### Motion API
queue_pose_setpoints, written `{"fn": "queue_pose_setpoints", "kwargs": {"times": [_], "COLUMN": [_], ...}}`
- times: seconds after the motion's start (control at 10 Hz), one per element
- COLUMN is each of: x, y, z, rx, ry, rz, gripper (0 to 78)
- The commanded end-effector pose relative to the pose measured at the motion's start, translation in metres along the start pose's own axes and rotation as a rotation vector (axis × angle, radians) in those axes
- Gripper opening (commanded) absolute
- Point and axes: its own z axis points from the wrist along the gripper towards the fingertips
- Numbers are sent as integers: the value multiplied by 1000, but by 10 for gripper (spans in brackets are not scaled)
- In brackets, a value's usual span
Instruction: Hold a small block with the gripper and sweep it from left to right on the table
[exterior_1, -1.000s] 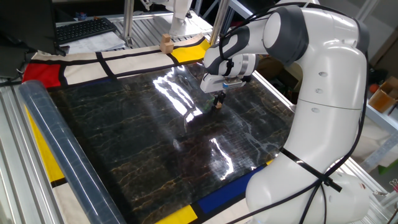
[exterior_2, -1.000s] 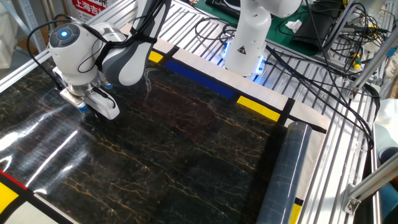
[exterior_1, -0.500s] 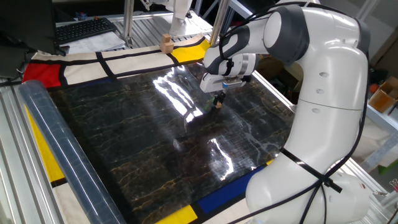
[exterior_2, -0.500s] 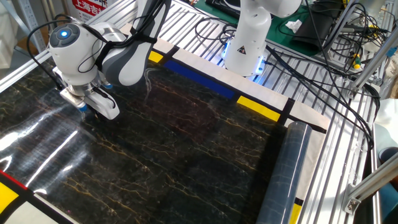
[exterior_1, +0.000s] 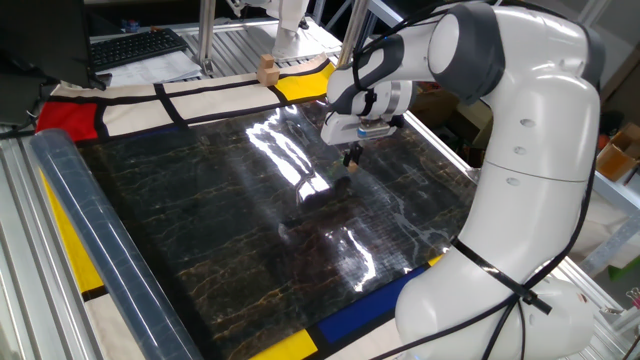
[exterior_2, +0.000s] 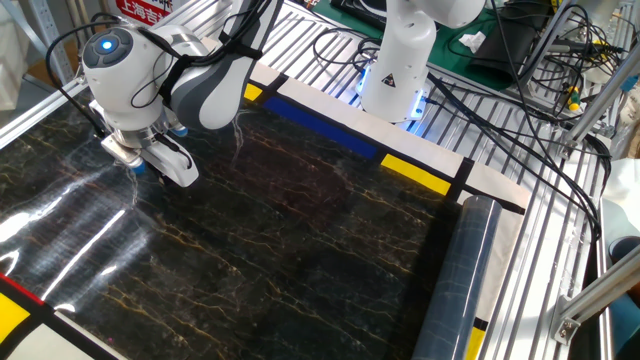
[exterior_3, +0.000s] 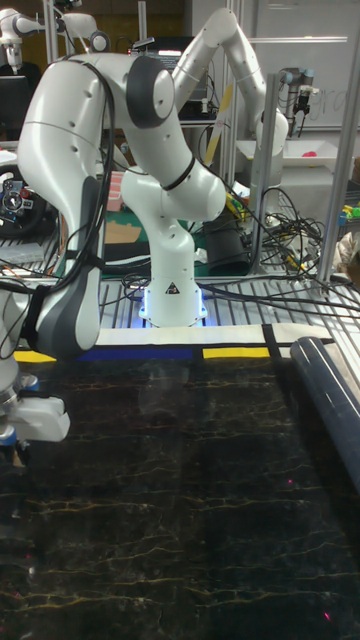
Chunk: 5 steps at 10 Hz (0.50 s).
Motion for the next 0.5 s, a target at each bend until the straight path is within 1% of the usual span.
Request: {"fn": "queue_pose_setpoints", "kwargs": {"times": [0.1,0.2,0.3,0.4,0.5], "x": [7,8,6,3,3], "y": [1,2,3,5,6], "z": [3,9,13,26,31], "rx": [15,21,19,18,17], "ry": [22,13,5,-20,-22], "rz": [9,13,9,6,-3], "gripper": [14,14,14,14,14]}}
